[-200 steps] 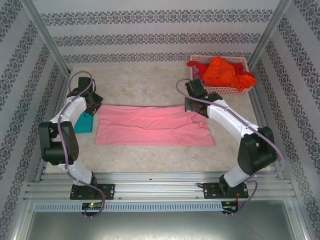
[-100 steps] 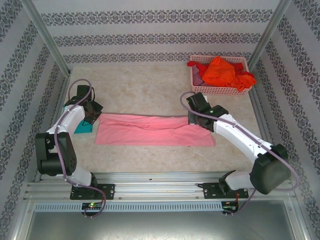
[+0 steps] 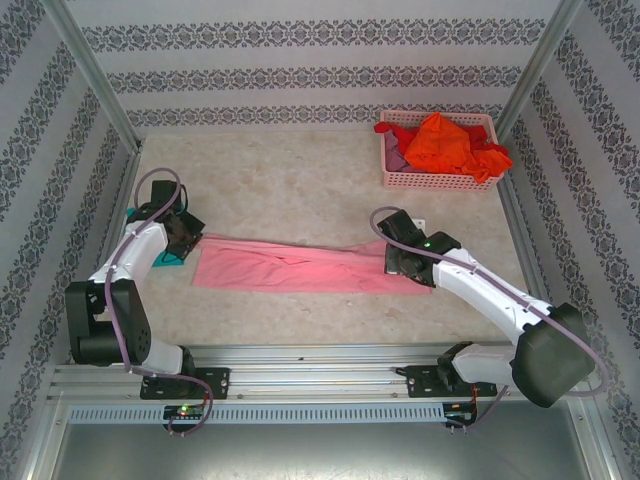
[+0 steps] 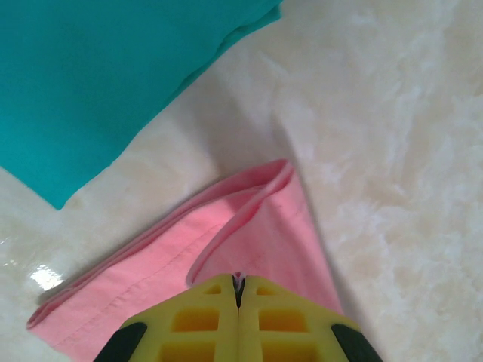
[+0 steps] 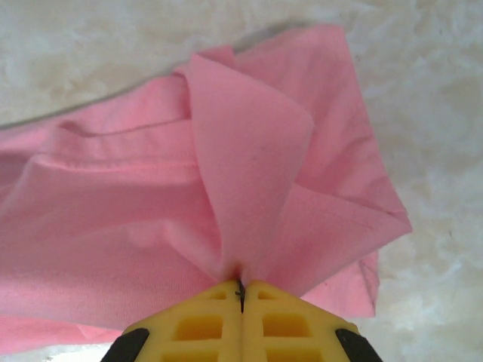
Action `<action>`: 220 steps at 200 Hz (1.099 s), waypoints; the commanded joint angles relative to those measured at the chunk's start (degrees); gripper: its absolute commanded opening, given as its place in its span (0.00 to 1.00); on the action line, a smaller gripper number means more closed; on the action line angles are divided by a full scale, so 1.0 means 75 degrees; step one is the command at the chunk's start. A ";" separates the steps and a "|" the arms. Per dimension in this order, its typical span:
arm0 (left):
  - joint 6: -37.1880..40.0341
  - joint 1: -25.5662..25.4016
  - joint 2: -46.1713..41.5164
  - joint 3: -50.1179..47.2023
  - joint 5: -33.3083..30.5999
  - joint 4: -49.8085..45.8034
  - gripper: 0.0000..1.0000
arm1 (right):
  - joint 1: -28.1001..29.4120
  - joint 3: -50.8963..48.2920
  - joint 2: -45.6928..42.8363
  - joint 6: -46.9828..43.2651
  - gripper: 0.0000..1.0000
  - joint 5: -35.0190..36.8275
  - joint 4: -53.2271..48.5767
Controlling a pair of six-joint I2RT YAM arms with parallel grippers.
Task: Fold and stack the t-shirts
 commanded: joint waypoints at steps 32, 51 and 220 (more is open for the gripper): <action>0.0106 0.0124 0.0091 -0.0645 -0.0296 -0.0182 0.00 | 0.0129 -0.0419 0.0438 0.0445 0.00 -0.0124 0.0327; 0.0154 0.0126 0.0082 -0.0710 -0.0543 -0.0242 0.00 | 0.0129 -0.0354 0.0631 0.0412 0.00 -0.0163 0.0411; 0.0174 0.0270 0.0429 0.0952 -0.0801 -0.0155 0.00 | -0.0816 0.3198 0.2349 -0.1820 0.00 0.0207 0.1209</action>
